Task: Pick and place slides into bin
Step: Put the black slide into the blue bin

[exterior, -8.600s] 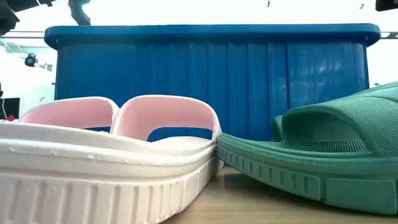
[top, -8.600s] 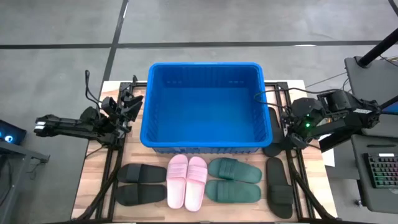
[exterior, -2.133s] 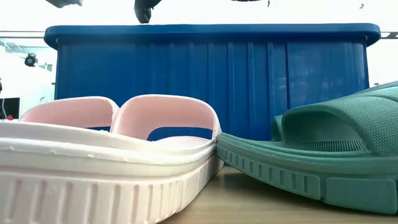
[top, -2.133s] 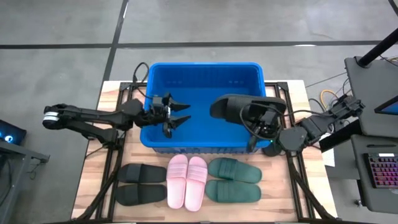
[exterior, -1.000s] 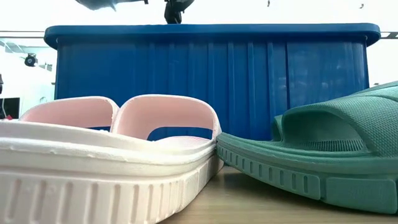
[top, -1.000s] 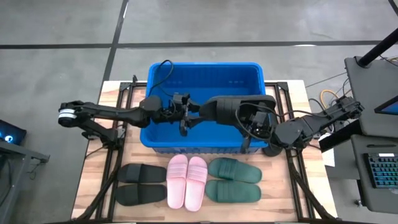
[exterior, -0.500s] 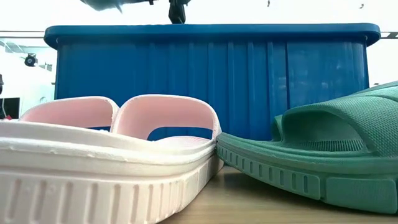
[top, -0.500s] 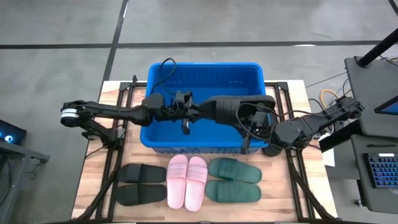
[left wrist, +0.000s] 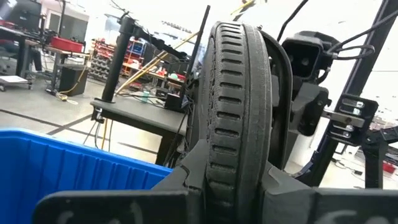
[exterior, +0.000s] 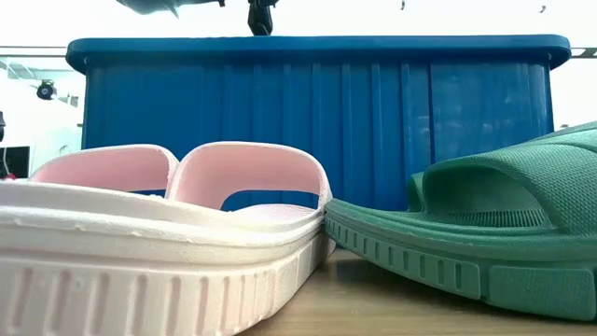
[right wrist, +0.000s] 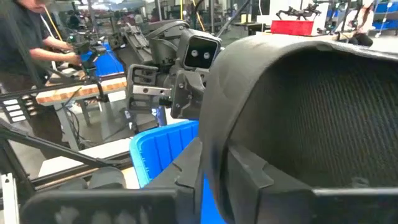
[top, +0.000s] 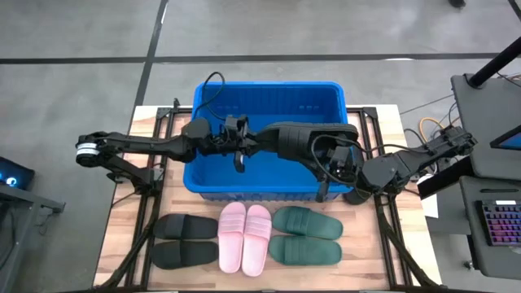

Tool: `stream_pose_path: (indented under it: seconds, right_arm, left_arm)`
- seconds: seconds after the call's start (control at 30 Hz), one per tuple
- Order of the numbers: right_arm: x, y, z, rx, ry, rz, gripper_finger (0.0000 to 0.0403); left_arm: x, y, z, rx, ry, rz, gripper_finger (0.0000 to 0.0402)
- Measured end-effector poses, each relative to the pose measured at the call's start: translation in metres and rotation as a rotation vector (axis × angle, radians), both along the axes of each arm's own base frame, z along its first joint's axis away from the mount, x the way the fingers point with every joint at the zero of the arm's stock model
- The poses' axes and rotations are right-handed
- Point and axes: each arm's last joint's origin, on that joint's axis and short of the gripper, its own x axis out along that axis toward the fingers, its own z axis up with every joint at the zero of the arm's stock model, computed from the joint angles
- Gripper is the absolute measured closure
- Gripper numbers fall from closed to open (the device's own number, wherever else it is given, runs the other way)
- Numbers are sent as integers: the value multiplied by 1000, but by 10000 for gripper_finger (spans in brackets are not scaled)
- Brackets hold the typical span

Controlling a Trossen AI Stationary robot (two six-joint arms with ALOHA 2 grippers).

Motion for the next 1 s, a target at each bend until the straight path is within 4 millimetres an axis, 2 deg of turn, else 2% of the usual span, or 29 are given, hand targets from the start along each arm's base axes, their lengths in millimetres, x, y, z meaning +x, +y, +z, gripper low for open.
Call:
stream_pose_path:
  seconds: [0.17,0.33,0.63,0.77,0.9,1.0]
  right_arm:
    - [-3,-2,2,-8,-3,-27,320]
    - [-10,-6,8,-4,-24,-33,301]
    - [-22,-11,21,-59,-42,-11,293]
    - [-22,-7,41,-220,-32,146,295]
    - [-22,-8,62,-399,19,124,287]
    - [-20,-8,72,-566,130,95,271]
  left_arm:
    - [-8,5,6,6,-9,-3,376]
    - [-26,13,15,-1,35,28,376]
    - [-54,24,21,-83,108,-5,376]
    - [-57,32,15,-183,173,-81,376]
    - [-55,40,12,-283,207,-208,376]
    - [-53,45,11,-371,240,-312,376]
